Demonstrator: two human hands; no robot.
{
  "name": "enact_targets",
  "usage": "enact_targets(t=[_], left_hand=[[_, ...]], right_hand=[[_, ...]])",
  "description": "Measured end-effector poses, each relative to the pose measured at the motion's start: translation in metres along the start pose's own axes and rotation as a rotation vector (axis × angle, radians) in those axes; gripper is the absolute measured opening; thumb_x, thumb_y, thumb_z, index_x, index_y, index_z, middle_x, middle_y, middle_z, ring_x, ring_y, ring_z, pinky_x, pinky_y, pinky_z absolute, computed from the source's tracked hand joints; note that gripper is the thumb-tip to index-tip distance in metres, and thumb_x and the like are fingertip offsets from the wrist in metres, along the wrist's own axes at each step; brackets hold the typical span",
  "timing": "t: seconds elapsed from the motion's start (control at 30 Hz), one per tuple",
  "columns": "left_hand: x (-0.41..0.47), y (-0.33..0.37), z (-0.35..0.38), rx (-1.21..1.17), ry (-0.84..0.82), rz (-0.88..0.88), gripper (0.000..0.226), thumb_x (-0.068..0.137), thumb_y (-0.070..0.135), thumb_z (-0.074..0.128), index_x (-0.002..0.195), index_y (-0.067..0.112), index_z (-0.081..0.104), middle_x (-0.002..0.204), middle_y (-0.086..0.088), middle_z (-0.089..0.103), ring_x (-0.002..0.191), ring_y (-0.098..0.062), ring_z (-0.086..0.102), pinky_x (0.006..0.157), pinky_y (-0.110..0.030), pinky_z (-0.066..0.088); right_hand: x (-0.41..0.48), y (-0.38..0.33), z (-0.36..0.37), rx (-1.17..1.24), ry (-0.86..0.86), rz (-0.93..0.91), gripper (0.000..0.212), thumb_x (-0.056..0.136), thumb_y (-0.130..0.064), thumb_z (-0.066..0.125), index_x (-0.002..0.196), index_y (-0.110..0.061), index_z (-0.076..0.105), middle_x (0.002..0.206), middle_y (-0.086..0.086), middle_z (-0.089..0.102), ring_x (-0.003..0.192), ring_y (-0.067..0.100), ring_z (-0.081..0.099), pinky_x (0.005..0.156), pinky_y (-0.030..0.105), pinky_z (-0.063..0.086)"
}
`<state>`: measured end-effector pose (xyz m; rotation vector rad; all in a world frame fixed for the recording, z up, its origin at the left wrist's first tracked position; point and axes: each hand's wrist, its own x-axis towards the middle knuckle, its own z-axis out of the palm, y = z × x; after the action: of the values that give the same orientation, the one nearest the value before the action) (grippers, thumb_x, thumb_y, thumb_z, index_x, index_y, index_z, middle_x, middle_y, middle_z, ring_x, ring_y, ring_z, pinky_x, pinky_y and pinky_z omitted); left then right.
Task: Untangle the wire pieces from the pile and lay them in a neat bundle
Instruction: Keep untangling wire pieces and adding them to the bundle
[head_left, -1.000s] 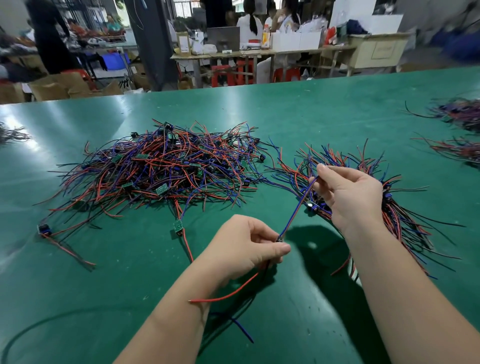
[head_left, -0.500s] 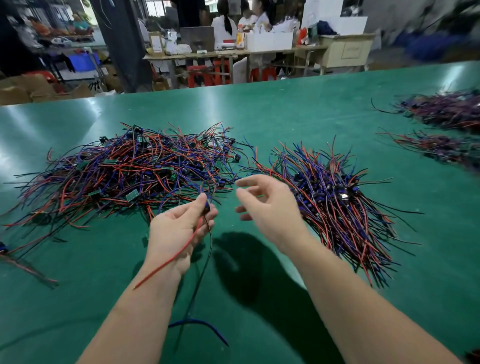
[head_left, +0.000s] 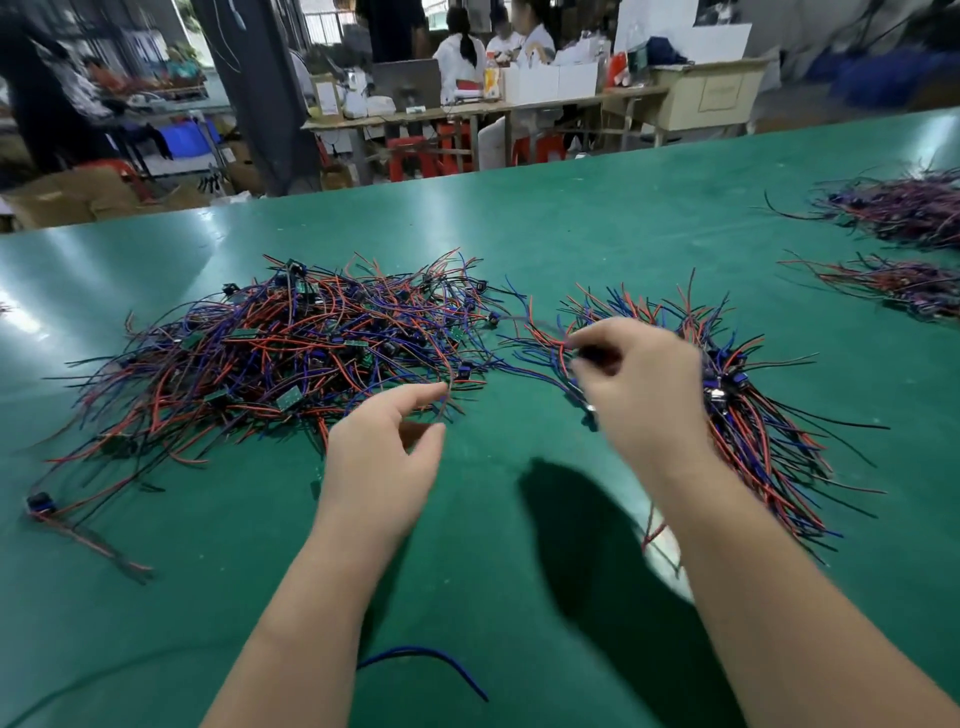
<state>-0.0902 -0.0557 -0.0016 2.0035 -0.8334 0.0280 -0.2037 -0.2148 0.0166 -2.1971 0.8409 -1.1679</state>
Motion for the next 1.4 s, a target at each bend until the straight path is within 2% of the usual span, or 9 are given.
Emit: enact_targets(t=[0.13,0.23,0.33,0.47,0.57,0.77,0.87,1.0,1.4], left_hand=[[0.004,-0.015,-0.017,0.532,0.114,-0.092,0.034,0.086,0.027,0.061,0.120,0.024,0.062,0.115,-0.003,0.065,0.104,-0.026,0.057,0.088,-0.037,0.046],[0.005,-0.022,-0.021,0.873,-0.124,-0.392,0.056,0.084,0.056,0.055,0.127,0.021,0.048,0.127,-0.011,0.055,0.122,-0.034,0.042,0.106,-0.046,0.030],[0.006,-0.028,-0.020,0.970,-0.222,-0.418,0.049,0.088,0.057,0.049,0.127,0.026,0.047,0.124,-0.006,0.059,0.125,-0.030,0.044,0.114,-0.052,0.012],[0.008,-0.032,-0.019,0.797,-0.065,-0.323,0.020,0.091,0.029,0.053,0.109,0.026,0.060,0.099,0.004,0.067,0.100,-0.023,0.060,0.101,-0.039,0.031],[0.010,-0.035,-0.017,0.538,0.005,-0.293,0.024,0.086,0.019,0.058,0.109,0.023,0.065,0.093,0.005,0.068,0.092,-0.022,0.061,0.078,-0.029,0.042],[0.010,-0.009,-0.006,-0.753,0.087,-0.235,0.039,0.078,0.000,0.073,0.113,0.014,0.061,0.077,-0.001,0.074,0.067,-0.006,0.067,0.057,-0.021,0.055],[0.002,-0.005,0.002,-0.572,0.040,-0.008,0.055,0.073,-0.001,0.078,0.116,0.027,0.058,0.090,0.004,0.073,0.077,-0.004,0.068,0.068,-0.020,0.055],[-0.004,-0.005,0.011,-0.359,0.029,0.193,0.070,0.069,0.003,0.082,0.121,0.039,0.052,0.113,0.012,0.063,0.086,0.000,0.066,0.063,-0.015,0.054],[-0.007,0.008,0.013,-0.725,-0.095,-0.133,0.035,0.060,0.032,0.080,0.092,0.021,0.071,0.077,0.007,0.072,0.064,-0.012,0.066,0.056,-0.026,0.055]], right_hand=[[0.016,0.027,-0.016,-0.390,-0.113,0.165,0.028,0.085,-0.008,0.061,0.112,-0.008,0.069,0.110,0.018,0.068,0.105,0.034,0.059,0.093,0.034,0.042],[0.013,0.026,-0.013,-0.437,-0.208,0.236,0.038,0.086,-0.022,0.062,0.124,-0.016,0.062,0.127,0.014,0.055,0.119,0.035,0.048,0.101,0.042,0.040],[0.006,0.014,-0.005,-0.335,-0.172,0.140,0.032,0.086,-0.023,0.062,0.117,-0.019,0.066,0.122,0.008,0.055,0.116,0.030,0.050,0.100,0.045,0.039],[-0.006,0.004,0.011,-0.202,-0.232,0.011,0.022,0.085,-0.015,0.062,0.105,-0.015,0.071,0.108,0.005,0.061,0.106,0.023,0.056,0.097,0.042,0.041],[-0.014,-0.003,0.018,-0.088,-0.221,-0.059,0.016,0.084,-0.008,0.063,0.096,-0.012,0.073,0.092,0.000,0.064,0.087,0.015,0.059,0.087,0.022,0.042],[-0.023,-0.017,0.027,0.579,-0.495,0.351,0.012,0.089,-0.016,0.064,0.082,-0.010,0.071,0.071,0.003,0.069,0.059,0.014,0.062,0.057,0.022,0.047],[-0.026,-0.022,0.030,0.946,-0.641,0.507,0.023,0.079,-0.027,0.066,0.090,-0.007,0.070,0.072,0.005,0.068,0.055,0.010,0.056,0.049,0.016,0.042],[-0.026,-0.021,0.030,0.878,-0.638,0.474,0.006,0.086,-0.009,0.063,0.084,-0.008,0.069,0.065,0.000,0.067,0.055,0.005,0.055,0.050,0.013,0.040],[-0.017,-0.015,0.027,1.126,-0.538,0.577,0.007,0.084,-0.009,0.059,0.080,-0.006,0.065,0.063,0.000,0.065,0.056,0.007,0.059,0.052,0.015,0.047]])
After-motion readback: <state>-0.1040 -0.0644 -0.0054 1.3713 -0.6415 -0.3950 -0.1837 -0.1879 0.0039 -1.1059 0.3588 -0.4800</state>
